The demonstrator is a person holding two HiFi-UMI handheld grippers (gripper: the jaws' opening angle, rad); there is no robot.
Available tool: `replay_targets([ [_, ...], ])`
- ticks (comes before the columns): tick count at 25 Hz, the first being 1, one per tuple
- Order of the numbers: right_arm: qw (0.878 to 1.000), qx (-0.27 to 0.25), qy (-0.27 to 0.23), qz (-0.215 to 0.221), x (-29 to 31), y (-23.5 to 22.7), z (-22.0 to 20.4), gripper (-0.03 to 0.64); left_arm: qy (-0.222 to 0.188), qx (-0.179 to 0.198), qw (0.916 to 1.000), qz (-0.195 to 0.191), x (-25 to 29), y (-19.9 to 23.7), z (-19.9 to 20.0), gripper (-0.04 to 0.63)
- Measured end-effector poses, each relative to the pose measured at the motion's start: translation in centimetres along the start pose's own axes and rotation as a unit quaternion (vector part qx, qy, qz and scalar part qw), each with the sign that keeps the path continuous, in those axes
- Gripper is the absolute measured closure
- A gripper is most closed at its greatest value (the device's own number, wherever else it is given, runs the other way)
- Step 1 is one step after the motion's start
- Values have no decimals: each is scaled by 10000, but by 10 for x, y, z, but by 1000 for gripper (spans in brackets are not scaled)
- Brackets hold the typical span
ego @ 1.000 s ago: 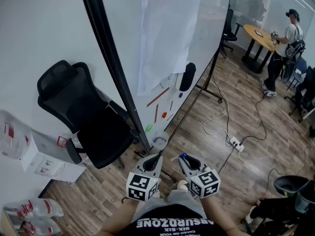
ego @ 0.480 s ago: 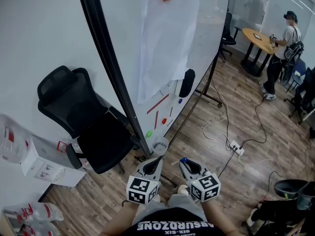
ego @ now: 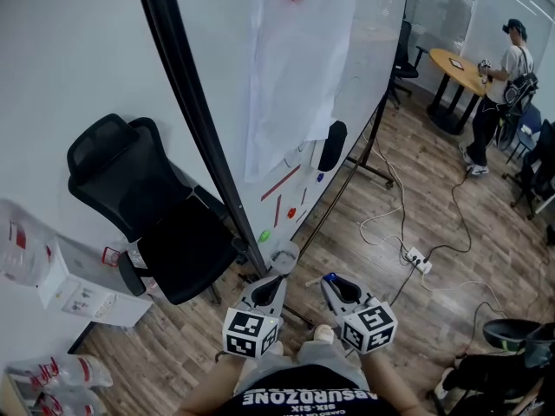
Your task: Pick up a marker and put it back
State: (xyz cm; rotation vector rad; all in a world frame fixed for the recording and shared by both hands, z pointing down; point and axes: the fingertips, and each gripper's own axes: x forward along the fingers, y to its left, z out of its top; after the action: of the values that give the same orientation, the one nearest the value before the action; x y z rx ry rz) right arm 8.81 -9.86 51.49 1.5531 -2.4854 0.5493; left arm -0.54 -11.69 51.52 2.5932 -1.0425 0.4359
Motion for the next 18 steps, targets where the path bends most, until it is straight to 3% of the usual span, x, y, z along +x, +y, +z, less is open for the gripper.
replay_targets([
  [18,9964,-294,-785,154,-15,7,75,554,-80,-113,9998,168,-4,10,4,592],
])
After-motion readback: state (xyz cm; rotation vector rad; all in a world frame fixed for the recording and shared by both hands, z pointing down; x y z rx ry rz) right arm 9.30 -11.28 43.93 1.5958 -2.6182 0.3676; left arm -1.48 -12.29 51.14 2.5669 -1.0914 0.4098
